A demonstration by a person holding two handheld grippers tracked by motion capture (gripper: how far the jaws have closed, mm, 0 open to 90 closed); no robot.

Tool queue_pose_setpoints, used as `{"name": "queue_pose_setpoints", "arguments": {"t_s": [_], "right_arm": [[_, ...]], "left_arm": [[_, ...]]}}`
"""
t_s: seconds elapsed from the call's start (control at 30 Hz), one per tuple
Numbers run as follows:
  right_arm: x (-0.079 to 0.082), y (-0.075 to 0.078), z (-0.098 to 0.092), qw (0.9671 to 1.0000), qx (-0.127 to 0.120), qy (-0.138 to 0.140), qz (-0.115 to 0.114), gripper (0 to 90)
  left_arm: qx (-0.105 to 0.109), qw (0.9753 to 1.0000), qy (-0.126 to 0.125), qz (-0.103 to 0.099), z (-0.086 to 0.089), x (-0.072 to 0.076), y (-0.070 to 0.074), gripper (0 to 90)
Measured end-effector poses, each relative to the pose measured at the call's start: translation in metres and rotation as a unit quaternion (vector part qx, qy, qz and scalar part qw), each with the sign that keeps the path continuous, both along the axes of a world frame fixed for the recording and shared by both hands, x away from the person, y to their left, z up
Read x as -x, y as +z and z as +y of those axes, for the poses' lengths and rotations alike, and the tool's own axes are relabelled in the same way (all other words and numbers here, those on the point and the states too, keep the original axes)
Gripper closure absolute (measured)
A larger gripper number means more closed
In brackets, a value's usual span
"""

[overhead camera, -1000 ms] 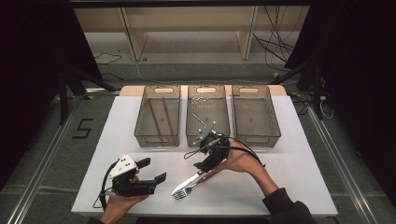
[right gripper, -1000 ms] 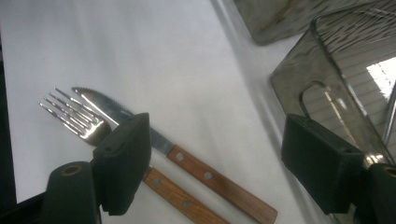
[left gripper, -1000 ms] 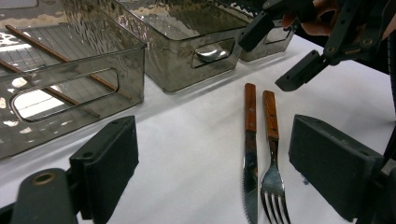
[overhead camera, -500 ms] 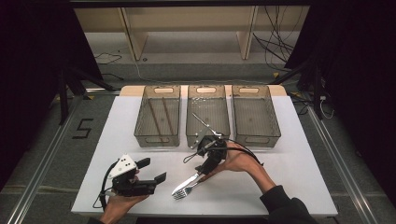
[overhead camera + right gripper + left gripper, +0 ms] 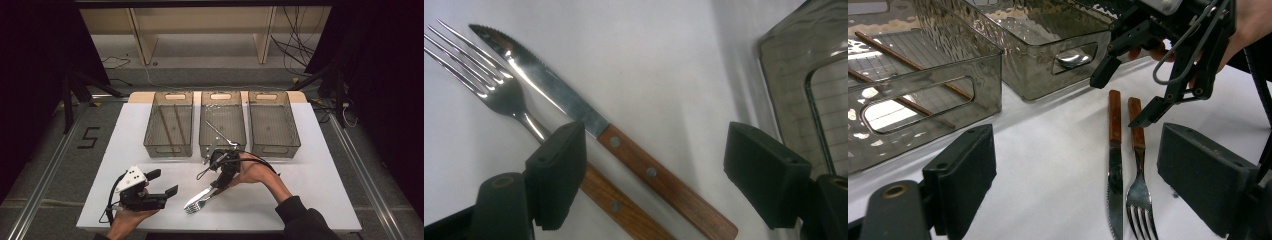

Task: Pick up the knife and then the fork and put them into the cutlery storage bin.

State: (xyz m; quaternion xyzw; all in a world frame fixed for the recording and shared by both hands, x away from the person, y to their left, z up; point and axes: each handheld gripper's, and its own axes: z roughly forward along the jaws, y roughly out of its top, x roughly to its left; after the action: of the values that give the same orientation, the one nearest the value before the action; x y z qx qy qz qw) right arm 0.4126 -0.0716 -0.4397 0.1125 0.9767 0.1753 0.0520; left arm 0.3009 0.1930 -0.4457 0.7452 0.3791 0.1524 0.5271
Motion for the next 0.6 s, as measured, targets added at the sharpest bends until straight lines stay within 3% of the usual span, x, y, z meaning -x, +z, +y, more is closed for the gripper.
{"name": "queue_pose_setpoints", "arguments": {"t_s": [0.03, 0.23, 0.6], "right_arm": [[-0.0028, -0.0010, -0.0008, 0.9998, 0.011, 0.017, -0.003, 27.3], [-0.0052, -0.0085, 0.0019, 0.9990, 0.034, 0.028, 0.003, 30.2], [-0.0088, -0.0101, 0.0030, 0.9973, 0.053, 0.049, 0.011, 35.4]], "left_arm": [[0.001, 1.0000, 0.000, 0.000, -0.0003, 0.0000, -0.0001, 15.5], [0.001, 1.0000, 0.000, 0.000, -0.0002, 0.0000, 0.0000, 15.5], [0.000, 1.0000, -0.001, -0.001, -0.0001, 0.0003, 0.0003, 15.5]]}}
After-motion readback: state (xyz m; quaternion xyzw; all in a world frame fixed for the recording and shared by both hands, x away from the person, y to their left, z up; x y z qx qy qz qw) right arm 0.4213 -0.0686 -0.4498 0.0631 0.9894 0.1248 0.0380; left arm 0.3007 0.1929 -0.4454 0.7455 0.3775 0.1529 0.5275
